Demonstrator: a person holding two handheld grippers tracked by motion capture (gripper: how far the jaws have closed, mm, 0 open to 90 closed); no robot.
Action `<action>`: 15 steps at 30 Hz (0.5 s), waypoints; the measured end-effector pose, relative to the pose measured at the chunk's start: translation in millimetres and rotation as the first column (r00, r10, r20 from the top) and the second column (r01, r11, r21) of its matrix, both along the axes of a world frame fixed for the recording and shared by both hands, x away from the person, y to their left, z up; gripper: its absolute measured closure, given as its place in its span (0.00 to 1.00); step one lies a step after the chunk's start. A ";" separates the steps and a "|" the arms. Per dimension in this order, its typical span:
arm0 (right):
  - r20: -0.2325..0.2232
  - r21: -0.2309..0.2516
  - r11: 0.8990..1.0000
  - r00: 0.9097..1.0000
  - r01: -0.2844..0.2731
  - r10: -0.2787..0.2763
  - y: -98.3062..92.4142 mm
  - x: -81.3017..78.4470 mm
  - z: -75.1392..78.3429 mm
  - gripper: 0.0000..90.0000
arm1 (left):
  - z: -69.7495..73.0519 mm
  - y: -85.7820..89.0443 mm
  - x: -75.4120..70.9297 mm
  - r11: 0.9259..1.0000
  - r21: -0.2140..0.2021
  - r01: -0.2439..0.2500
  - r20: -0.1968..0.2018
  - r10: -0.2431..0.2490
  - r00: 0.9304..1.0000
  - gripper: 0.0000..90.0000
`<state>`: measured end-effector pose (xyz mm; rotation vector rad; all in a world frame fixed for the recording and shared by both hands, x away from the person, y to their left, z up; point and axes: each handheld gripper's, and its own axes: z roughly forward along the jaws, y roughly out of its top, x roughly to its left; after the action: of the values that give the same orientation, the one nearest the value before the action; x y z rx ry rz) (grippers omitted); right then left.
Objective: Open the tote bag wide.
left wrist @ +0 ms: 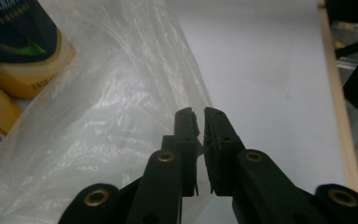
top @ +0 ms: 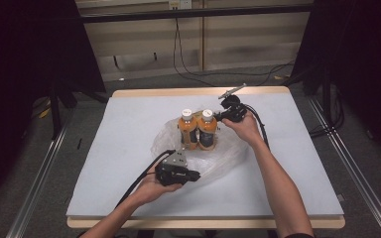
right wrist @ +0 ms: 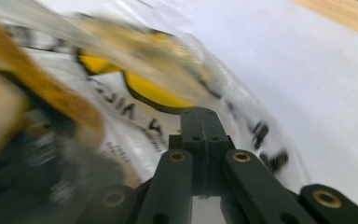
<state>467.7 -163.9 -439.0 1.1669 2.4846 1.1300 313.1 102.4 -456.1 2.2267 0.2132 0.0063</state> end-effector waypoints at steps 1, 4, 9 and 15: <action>0.018 0.013 1.000 1.000 -0.003 0.003 -2.7 -4.3 2.0 1.00 | 1.5 1.2 -0.3 1.000 -0.017 0.000 0.002 0.001 1.000 0.88; 0.051 0.036 0.999 0.999 0.001 -0.003 -11.3 -18.2 7.5 1.00 | 6.2 5.6 -3.9 0.998 -0.055 -0.018 0.016 0.019 1.000 0.79; 0.102 0.057 0.998 0.995 0.016 -0.022 -24.9 -40.5 14.7 0.86 | 11.0 11.2 -11.9 0.995 -0.086 -0.042 0.023 0.044 0.999 0.68; 0.163 0.119 0.993 0.986 0.022 -0.041 -40.0 -64.8 23.9 0.58 | 17.3 18.7 -13.7 0.985 -0.137 -0.106 0.014 0.108 0.994 0.49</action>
<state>402.8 -204.0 -415.1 1.0889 2.2965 1.3215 299.5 121.0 -438.8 2.0763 0.3125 0.0716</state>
